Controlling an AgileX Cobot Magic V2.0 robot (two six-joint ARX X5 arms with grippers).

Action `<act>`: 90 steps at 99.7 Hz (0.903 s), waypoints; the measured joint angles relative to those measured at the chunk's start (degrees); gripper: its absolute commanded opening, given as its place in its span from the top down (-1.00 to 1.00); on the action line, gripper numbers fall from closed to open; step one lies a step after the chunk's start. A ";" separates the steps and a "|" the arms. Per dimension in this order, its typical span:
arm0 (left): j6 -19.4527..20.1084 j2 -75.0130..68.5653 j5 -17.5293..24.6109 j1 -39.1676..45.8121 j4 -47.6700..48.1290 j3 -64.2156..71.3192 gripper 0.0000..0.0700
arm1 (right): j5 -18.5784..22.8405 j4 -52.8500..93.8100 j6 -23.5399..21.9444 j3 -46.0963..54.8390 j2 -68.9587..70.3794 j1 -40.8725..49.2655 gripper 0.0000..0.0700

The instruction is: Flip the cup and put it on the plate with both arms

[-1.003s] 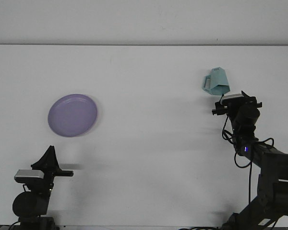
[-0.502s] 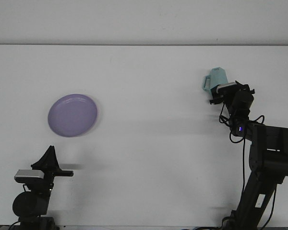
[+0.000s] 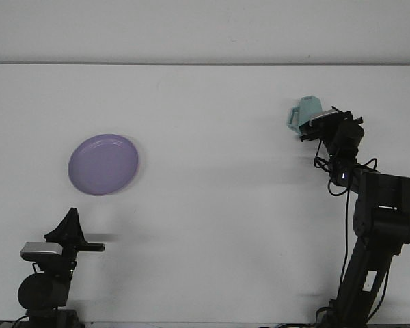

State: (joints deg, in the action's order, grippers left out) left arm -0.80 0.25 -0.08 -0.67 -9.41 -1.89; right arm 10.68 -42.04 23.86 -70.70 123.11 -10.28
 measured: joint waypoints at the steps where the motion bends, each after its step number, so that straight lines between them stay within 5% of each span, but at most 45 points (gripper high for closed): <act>1: 0.00 0.00 0.00 0.00 -0.02 0.00 0.97 | 0.28 0.09 0.04 -0.02 0.00 -0.04 0.80; 4: 0.00 0.00 0.00 0.00 -0.02 0.00 0.97 | 1.01 0.33 0.22 -0.07 0.00 -0.11 1.00; 35: 0.00 0.00 0.00 0.00 -0.02 0.00 0.97 | 2.75 0.76 0.37 -0.20 0.04 -0.20 1.00; 63: 0.00 0.00 0.00 0.00 -0.11 0.00 0.97 | 2.75 13.44 -6.95 -0.31 -7.06 -0.15 1.00; 90: -0.02 0.00 0.00 0.00 -0.46 0.00 0.97 | 2.64 36.41 -19.89 -0.31 -24.00 2.32 1.00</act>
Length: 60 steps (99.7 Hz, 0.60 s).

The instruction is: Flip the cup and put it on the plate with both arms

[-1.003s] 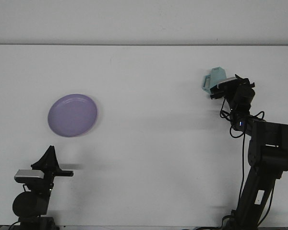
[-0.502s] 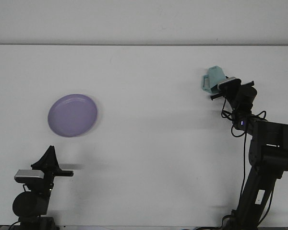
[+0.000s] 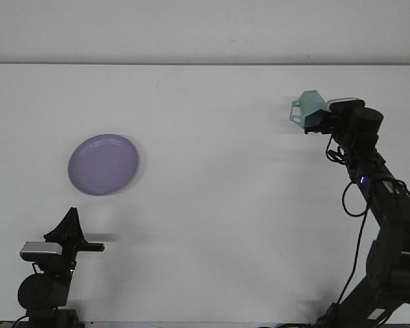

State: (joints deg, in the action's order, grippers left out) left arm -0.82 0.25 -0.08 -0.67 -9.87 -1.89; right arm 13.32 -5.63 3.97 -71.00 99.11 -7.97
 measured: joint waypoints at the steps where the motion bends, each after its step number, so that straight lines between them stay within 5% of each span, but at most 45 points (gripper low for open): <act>1: 0.00 0.00 0.00 0.00 0.00 0.00 0.97 | 0.00 0.77 -0.28 0.00 -0.52 0.20 1.00; 32: -0.90 0.00 0.00 0.00 0.00 0.00 0.97 | 0.81 33.75 -8.85 0.00 -20.68 11.28 1.00; 60: -1.66 0.00 0.00 0.00 0.02 0.00 0.97 | 1.99 56.02 -9.38 -0.57 -22.45 27.85 1.00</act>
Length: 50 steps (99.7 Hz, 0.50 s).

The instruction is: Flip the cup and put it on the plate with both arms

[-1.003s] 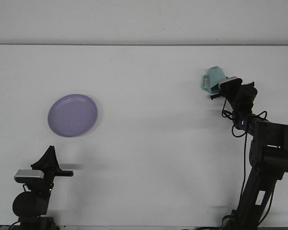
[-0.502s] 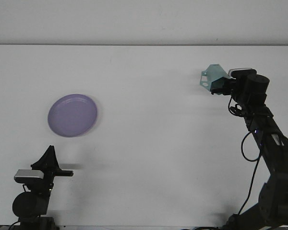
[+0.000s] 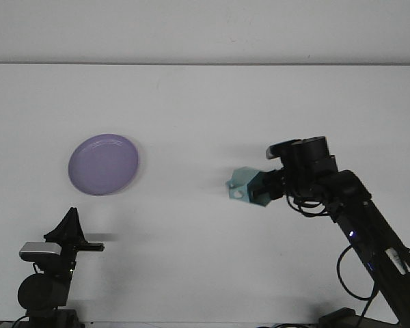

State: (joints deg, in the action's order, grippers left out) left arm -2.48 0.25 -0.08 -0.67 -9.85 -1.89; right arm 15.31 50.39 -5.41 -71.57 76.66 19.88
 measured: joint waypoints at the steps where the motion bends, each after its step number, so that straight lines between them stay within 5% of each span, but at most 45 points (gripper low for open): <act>1: 0.00 0.00 0.00 0.00 -0.02 0.00 0.97 | 0.00 0.35 0.00 0.00 0.02 0.66 1.00; 24: 0.00 0.00 0.00 0.00 0.00 0.00 0.97 | -0.66 5.57 0.22 -4.44 3.32 12.41 1.00; 50: -0.02 0.00 0.00 0.00 0.02 0.00 0.97 | -7.85 22.49 3.78 -17.84 18.08 15.87 1.00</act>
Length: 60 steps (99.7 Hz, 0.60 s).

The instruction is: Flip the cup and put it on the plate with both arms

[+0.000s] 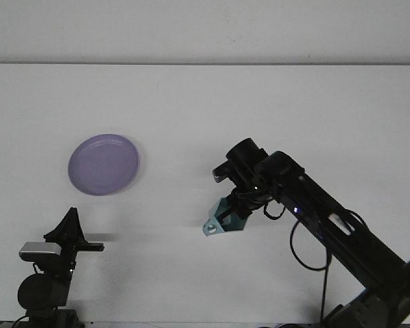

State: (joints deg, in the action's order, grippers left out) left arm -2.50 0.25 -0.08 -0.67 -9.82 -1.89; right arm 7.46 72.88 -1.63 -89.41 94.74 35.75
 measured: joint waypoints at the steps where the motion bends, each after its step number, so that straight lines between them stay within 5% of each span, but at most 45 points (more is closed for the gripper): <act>1: 0.00 0.00 0.00 0.00 -0.02 0.00 0.97 | -0.20 0.44 0.17 -0.46 0.52 0.13 1.00; 47: -1.29 0.00 0.00 0.00 -0.02 0.00 0.97 | -0.94 3.93 3.82 -5.07 14.32 2.08 0.99; 54: -1.31 0.00 0.00 0.00 -0.02 0.00 0.97 | 0.02 3.87 4.11 -5.16 14.43 2.05 0.70; 60: -1.31 0.00 0.00 0.00 -0.02 0.00 0.97 | 1.16 3.65 4.46 -5.16 14.53 2.05 0.15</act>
State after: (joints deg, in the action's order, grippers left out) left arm -3.81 0.25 -0.08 -0.67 -9.85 -1.89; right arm 8.62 76.53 2.83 -94.56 109.27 37.80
